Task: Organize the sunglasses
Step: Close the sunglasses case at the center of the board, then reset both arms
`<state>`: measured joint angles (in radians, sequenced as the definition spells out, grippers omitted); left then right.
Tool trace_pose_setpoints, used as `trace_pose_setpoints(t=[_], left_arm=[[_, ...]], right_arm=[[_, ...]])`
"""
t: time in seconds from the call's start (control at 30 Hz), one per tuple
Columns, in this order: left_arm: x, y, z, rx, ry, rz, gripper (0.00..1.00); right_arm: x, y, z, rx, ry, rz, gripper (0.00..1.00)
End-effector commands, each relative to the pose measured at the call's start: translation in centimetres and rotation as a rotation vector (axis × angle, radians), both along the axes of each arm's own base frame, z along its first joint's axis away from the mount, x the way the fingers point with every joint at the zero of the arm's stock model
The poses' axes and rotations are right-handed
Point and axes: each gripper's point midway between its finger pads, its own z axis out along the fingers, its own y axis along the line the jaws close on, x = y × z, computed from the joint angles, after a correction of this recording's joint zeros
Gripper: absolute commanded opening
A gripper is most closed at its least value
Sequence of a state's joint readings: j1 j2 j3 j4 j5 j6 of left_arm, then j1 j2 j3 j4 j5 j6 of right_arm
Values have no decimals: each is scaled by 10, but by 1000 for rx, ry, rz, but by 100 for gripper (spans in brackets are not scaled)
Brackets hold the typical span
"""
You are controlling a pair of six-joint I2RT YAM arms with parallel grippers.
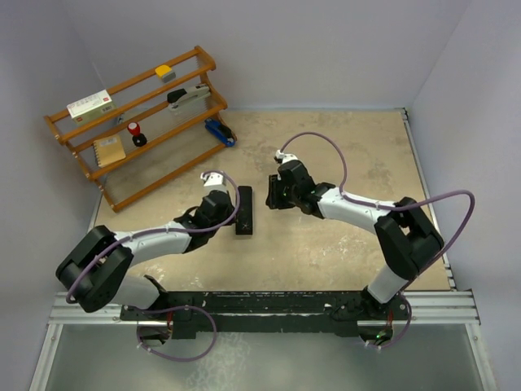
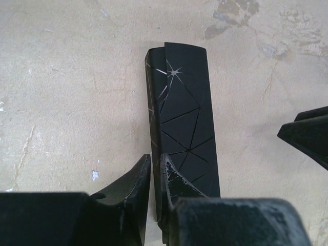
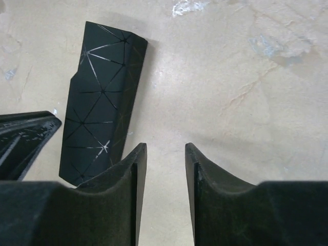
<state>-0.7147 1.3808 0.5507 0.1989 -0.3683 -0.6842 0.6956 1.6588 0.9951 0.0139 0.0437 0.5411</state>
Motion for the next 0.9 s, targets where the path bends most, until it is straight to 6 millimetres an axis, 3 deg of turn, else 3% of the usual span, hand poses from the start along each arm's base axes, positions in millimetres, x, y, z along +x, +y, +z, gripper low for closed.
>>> trace_pose_setpoints(t=[0.0, 0.17, 0.27, 0.37, 0.43, 0.5, 0.57, 0.63, 0.8, 0.87], left_arm=[[12, -2, 35, -12, -77, 14, 12], [12, 8, 45, 19, -95, 45, 15], [12, 12, 52, 34, -104, 51, 35], [12, 15, 59, 34, -119, 60, 39], [13, 17, 63, 39, -123, 70, 44], [13, 17, 65, 46, -118, 69, 45], [14, 17, 67, 57, -114, 71, 62], [14, 19, 69, 59, -116, 77, 72], [14, 21, 73, 65, -123, 84, 78], [15, 24, 74, 75, -117, 101, 86]], right_arm=[[-1, -11, 12, -35, -59, -3, 42], [-2, -20, 22, -38, -90, -21, 55], [-3, -25, 30, -38, -118, -30, 67], [-4, -30, 39, -37, -145, -47, 71], [-8, -35, 36, -43, -146, -44, 79], [-10, -39, 38, -47, -155, -48, 98], [-12, -42, 40, -54, -163, -51, 99], [-13, -47, 44, -60, -177, -56, 99], [-15, -56, 51, -71, -199, -80, 99], [-17, -57, 55, -63, -206, -76, 99]])
